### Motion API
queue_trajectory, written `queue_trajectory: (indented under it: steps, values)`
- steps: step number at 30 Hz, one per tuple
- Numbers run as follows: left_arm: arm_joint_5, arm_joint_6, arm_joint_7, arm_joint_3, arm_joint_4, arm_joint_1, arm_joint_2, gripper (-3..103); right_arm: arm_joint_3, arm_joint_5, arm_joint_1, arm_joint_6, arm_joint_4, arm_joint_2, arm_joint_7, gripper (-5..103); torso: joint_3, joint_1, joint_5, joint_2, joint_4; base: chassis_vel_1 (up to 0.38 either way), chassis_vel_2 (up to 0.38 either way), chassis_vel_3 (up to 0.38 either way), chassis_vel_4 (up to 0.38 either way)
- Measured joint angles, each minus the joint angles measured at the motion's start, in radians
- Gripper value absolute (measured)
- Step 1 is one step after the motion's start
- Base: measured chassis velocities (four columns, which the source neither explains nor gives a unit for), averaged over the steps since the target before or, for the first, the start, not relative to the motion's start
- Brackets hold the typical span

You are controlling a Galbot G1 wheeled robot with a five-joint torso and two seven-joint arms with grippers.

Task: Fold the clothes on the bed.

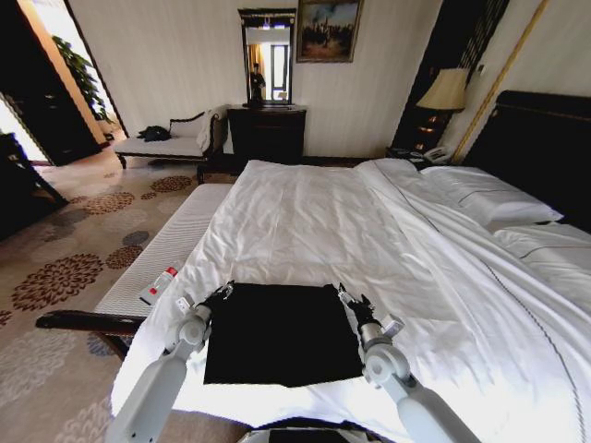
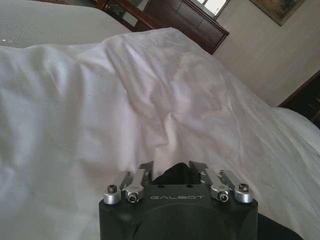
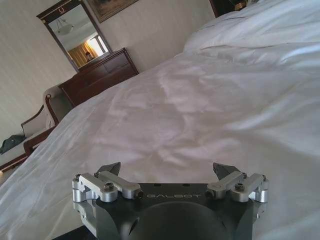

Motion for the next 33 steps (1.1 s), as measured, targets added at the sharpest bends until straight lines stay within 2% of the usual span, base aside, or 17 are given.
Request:
queue_trajectory:
  steps: [3, 4, 6, 7, 10, 11, 24, 32, 33]
  values:
    - [0.0, 0.0, 0.0, -0.002, 0.001, 0.003, 0.001, 30, -0.004, -0.006, 0.001, -0.002, -0.001, 0.006, 0.003, 100, 0.0, 0.0, 0.0, 0.0, 0.0, 0.0, 0.0, 0.0, 0.0]
    - [0.0, 0.0, 0.0, -0.002, 0.001, 0.003, 0.001, 30, -0.004, -0.006, 0.001, -0.002, -0.001, 0.006, 0.003, 100, 0.0, 0.0, 0.0, 0.0, 0.0, 0.0, 0.0, 0.0, 0.0]
    - [0.004, 0.0, -0.001, -0.001, 0.005, 0.006, 0.001, 19, -0.005, -0.008, 0.001, -0.003, -0.001, 0.01, 0.005, 100, 0.0, 0.0, 0.0001, 0.0, 0.0, 0.0, 0.0, 0.0, 0.0]
    - [0.004, 0.0, -0.001, -0.001, 0.005, 0.006, 0.001, 19, -0.005, -0.008, 0.001, -0.003, -0.001, 0.01, 0.005, 100, 0.0, 0.0, 0.0001, 0.0, 0.0, 0.0, 0.0, 0.0, 0.0]
    - [0.006, 0.0, 0.0, 0.001, 0.005, 0.007, 0.0, 3, -0.004, -0.011, 0.0, -0.005, -0.001, 0.013, 0.006, 100, 0.0, 0.0, 0.0, 0.0, 0.0, 0.0, 0.0, 0.0, 0.0]
    - [0.006, 0.0, 0.0, 0.001, 0.005, 0.007, 0.0, 2, -0.004, -0.012, -0.002, -0.005, -0.001, 0.013, 0.007, 100, 0.0, 0.0, 0.0001, 0.0, 0.0, 0.0, 0.0, 0.0, 0.0]
    - [-0.038, 0.0, -0.007, -0.035, 0.012, -0.018, 0.024, 0, 0.002, -0.009, 0.037, -0.005, -0.05, 0.043, 0.012, 100, 0.0, 0.0, 0.0001, 0.0, 0.0001, 0.0, 0.0, 0.0, 0.0]
    - [0.008, -0.015, 0.012, -0.033, 0.012, 0.005, 0.017, -1, -0.003, -0.01, 0.046, -0.01, -0.058, 0.055, 0.013, 100, 0.0, 0.0, 0.0001, 0.0, 0.0001, 0.0, 0.0, 0.0, 0.0]
    - [0.018, -0.021, 0.02, -0.03, 0.01, 0.009, 0.016, 4, -0.003, -0.01, 0.045, -0.011, -0.058, 0.055, 0.014, 100, 0.0, 0.0, 0.0001, 0.0, 0.0001, 0.0, 0.0, 0.0, 0.0]
